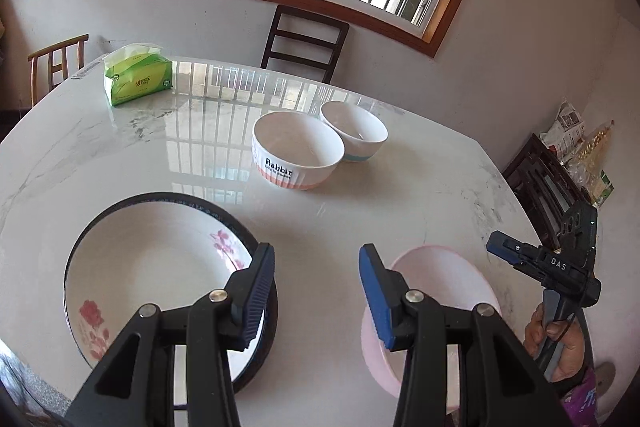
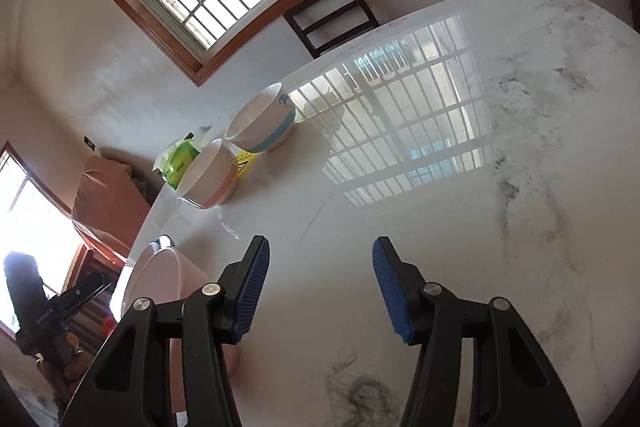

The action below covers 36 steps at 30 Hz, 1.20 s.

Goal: Organize plates and bowls
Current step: 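Move the right gripper to the large white bowl and grasp its rim, then lift the large white bowl and carry it over the pink bowl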

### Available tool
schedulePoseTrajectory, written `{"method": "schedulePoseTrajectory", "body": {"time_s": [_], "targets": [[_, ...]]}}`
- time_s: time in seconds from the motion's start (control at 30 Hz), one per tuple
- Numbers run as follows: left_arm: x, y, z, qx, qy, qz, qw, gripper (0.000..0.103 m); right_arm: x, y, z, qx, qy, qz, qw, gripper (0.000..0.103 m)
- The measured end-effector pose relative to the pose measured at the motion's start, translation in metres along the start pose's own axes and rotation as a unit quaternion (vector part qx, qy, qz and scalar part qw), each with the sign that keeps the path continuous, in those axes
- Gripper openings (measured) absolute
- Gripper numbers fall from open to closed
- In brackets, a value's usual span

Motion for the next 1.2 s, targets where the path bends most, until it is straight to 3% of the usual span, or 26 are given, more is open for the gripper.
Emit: {"method": "schedulePoseTrajectory", "body": {"time_s": [0.07,0.13,0.23,0.3,0.4,0.53,0.67,0.87,1.03,1.1,1.17,1.2], "targets": [[0.017,-0.007,-0.025,-0.009,-0.007,-0.01,0.9999,0.045,0.003,-0.029,-0.022,-0.031,-0.019,-0.02,0.999,0.05],[0.038,-0.012,-0.048,0.003,-0.019,-0.022,0.9996,0.045,0.018,-0.058,-0.043,-0.05,-0.069,-0.042,0.995,0.05],[0.069,-0.02,-0.075,0.008,-0.036,-0.033,0.9987,0.045,0.046,-0.095,-0.071,-0.079,-0.113,-0.042,0.99,0.05],[0.092,-0.031,-0.086,-0.007,-0.062,-0.028,0.9977,0.045,0.067,-0.113,-0.085,-0.106,-0.127,-0.028,0.986,0.061],[0.121,-0.052,-0.097,-0.043,-0.094,-0.009,0.9946,0.045,0.101,-0.122,-0.098,-0.084,-0.161,-0.037,0.983,0.063],[0.149,-0.071,-0.102,-0.064,-0.125,0.003,0.9901,0.045,0.141,-0.134,-0.102,-0.101,-0.197,-0.02,0.975,0.063],[0.159,-0.071,-0.104,-0.053,-0.126,0.009,0.9906,0.045,0.169,-0.145,-0.104,-0.104,-0.212,-0.017,0.972,0.063],[0.171,-0.065,-0.106,-0.034,-0.131,-0.012,0.9908,0.045,0.202,-0.145,-0.102,-0.097,-0.235,-0.008,0.967,0.062],[0.183,-0.068,-0.103,-0.039,-0.14,-0.009,0.9893,0.045,0.222,-0.146,-0.096,-0.088,-0.249,-0.016,0.964,0.054],[0.186,-0.074,-0.1,-0.049,-0.147,-0.006,0.9879,0.044,0.229,-0.147,-0.095,-0.093,-0.252,-0.01,0.963,0.044],[0.192,-0.076,-0.096,-0.06,-0.157,0.0,0.9858,0.026,0.237,-0.148,-0.093,-0.094,-0.259,-0.008,0.961,0.037],[0.193,-0.078,-0.095,-0.063,-0.159,-0.004,0.9853,0.025,0.241,-0.148,-0.092,-0.092,-0.264,-0.009,0.96,0.03]]}}
Point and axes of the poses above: each gripper's, at about its wrist camera, not at the fingertips, and x roughly the way its jaws point, y to its right, z to its underside, the point moved 1 cm from there along x, roughly the way its jaws point, and after that the axes turned 3 degrees about y, right-handed, at the moved point
